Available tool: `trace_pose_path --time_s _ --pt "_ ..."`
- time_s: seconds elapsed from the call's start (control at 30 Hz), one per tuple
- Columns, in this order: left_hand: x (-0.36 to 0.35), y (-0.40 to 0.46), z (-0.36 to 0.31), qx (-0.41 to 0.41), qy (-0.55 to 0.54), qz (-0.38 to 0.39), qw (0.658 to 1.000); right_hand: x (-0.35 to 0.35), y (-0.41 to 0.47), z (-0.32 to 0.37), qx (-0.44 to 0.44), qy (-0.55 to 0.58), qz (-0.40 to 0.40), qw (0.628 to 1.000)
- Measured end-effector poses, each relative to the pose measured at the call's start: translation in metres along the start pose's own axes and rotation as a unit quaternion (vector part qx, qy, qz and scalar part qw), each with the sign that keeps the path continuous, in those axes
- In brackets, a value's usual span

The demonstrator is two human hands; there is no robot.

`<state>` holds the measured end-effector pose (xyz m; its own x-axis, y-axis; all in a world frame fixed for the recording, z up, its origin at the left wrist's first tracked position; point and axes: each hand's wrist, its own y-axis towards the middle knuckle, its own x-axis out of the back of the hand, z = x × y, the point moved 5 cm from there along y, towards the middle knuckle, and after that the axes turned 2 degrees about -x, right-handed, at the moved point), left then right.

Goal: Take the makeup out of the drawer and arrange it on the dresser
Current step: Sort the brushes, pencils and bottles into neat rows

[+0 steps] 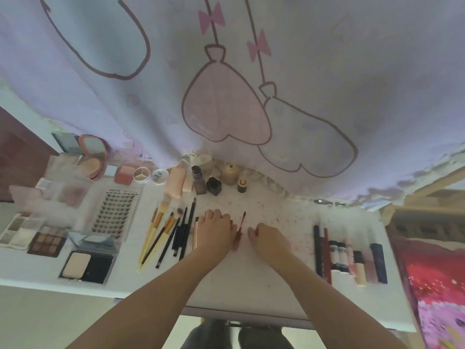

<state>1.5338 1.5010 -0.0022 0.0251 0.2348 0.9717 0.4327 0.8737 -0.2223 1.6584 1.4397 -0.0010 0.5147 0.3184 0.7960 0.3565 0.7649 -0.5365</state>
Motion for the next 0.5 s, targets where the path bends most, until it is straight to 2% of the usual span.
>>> trace_pose_path --time_s 0.1,0.2,0.3,0.37,0.5 --pt "0.014 0.0 -0.044 -0.072 -0.046 -0.025 0.996 0.044 0.009 -0.049 -0.02 0.014 -0.033 0.999" --pt "0.009 -0.004 -0.116 -0.145 -0.096 0.008 0.985 0.083 0.019 -0.099 -0.055 -0.006 -0.031 0.998" --pt "-0.015 -0.007 -0.175 -0.136 -0.108 0.076 0.982 0.096 0.028 -0.125 -0.07 -0.017 0.022 0.997" --pt "-0.028 -0.008 -0.197 -0.111 -0.09 0.091 0.986 0.092 0.031 -0.13 -0.056 -0.029 0.046 0.997" --pt "-0.04 -0.003 -0.203 -0.059 -0.058 0.085 0.993 0.085 0.036 -0.127 -0.033 -0.017 0.021 0.999"
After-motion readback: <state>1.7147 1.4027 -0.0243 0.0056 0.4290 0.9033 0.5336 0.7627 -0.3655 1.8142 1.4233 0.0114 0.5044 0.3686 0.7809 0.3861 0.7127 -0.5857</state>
